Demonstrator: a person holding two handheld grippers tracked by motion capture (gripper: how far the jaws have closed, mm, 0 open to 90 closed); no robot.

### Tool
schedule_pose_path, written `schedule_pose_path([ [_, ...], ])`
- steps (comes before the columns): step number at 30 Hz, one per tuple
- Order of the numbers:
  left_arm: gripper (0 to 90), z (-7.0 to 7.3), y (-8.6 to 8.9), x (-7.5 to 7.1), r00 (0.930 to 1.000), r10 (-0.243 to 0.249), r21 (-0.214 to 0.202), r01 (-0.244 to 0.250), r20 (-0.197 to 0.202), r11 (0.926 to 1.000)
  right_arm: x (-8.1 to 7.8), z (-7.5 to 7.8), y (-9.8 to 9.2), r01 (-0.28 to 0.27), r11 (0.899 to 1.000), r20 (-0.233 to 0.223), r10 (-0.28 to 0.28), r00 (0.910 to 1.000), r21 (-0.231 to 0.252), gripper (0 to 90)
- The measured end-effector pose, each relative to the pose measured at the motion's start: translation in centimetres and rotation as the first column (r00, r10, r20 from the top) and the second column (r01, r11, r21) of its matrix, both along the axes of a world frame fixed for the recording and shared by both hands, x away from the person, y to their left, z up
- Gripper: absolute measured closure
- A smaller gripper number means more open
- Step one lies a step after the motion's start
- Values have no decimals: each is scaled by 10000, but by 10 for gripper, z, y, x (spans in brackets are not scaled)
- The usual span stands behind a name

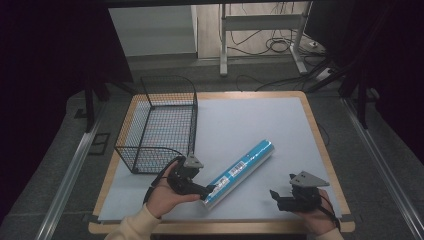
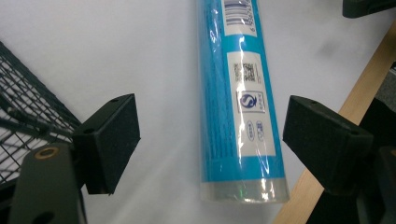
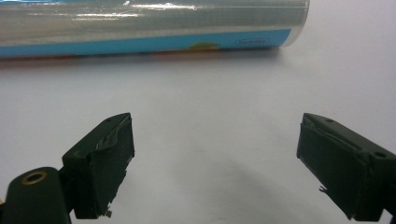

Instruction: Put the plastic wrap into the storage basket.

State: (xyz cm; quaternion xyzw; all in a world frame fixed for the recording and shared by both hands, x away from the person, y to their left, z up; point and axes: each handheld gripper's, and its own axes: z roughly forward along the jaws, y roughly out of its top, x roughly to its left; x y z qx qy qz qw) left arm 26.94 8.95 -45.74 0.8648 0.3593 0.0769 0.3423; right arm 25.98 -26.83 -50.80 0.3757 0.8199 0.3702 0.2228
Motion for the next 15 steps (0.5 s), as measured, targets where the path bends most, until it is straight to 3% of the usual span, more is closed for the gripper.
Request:
schedule_pose_path([
  [6, 186, 5, -9, 3, 9999, -105, 44, 105, 60, 9999, 0, 0, 0, -36, 10000, -47, 36, 10000, -78, 122],
  [15, 184, 11, -29, 13, 9998, -218, 449, 217, 11, 9988, -1, -1, 1, -55, 9998, -5, 55, 10000, -166, 130],
])
